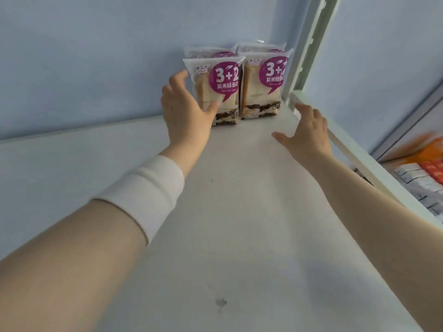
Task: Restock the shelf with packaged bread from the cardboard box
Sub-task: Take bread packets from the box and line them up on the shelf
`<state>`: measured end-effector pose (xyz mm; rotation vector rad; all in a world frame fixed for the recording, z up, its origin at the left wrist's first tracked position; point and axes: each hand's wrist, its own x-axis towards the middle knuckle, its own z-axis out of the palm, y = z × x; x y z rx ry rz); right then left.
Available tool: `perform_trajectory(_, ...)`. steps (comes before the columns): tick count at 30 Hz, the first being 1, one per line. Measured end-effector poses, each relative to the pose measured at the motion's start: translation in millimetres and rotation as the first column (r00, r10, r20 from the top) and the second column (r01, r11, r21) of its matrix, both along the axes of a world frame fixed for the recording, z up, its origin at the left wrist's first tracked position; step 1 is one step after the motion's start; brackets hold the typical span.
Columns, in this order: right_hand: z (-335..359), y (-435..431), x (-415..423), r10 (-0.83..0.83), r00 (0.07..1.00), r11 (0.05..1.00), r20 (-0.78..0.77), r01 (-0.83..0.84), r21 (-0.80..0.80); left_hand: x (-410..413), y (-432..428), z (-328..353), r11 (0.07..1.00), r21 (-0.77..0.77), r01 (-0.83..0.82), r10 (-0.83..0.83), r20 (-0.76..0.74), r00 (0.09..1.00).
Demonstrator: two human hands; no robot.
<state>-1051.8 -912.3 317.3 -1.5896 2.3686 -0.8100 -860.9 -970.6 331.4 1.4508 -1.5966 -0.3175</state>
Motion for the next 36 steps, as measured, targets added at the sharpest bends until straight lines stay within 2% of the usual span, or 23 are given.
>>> perform_trajectory(1,2,21,6,0.000,0.996,1.000,-0.089,0.002,0.031,3,18,1,0.998,-0.002,0.059,-0.057,0.189,0.980)
perform_trajectory(3,4,68,18,0.000,0.973,0.997,-0.229,0.017,0.073,6,58,4,0.976,0.068,0.205,-0.212,0.489,0.847)
perform_trajectory(5,3,116,30,-0.014,0.953,0.993,-0.304,0.048,0.105,7,98,6,0.942,0.149,0.300,-0.322,0.658,0.681)
perform_trajectory(8,4,187,43,-0.037,0.919,0.979,-0.393,0.112,0.171,3,158,11,0.909,0.236,0.344,-0.391,0.769,0.506)
perform_trajectory(14,13,329,22,-0.164,0.887,0.960,-0.432,0.245,0.138,-42,279,18,0.824,0.341,0.452,-0.511,0.791,0.335)
perform_trajectory(18,-3,433,-15,-0.264,0.877,0.912,-0.401,0.362,0.193,-99,368,3,0.721,0.375,0.583,-0.595,0.766,0.243)
perform_trajectory(21,-37,521,-44,-0.336,0.867,0.839,-0.368,0.453,0.301,-146,439,-30,0.633,0.478,0.609,-0.670,0.732,0.123)
perform_trajectory(24,-83,609,-64,-0.434,0.835,0.724,-0.338,0.547,0.420,-186,504,-77,0.532,0.600,0.597,-0.724,0.688,-0.046)
perform_trajectory(26,-110,654,-77,-0.475,0.817,0.653,-0.326,0.576,0.493,-206,536,-108,0.479,0.661,0.578,-0.750,0.650,-0.122)
perform_trajectory(29,-142,694,-101,-0.535,0.792,0.552,-0.294,0.591,0.588,-240,565,-147,0.419,0.737,0.531,-0.769,0.599,-0.224)
perform_trajectory(32,-171,706,-131,-0.575,0.773,0.478,-0.268,0.583,0.657,-283,573,-182,0.399,0.775,0.490,-0.783,0.566,-0.258)
perform_trajectory(36,-222,698,-182,-0.580,0.776,0.426,-0.247,0.547,0.721,-355,564,-235,0.349,0.814,0.464,-0.791,0.521,-0.319)
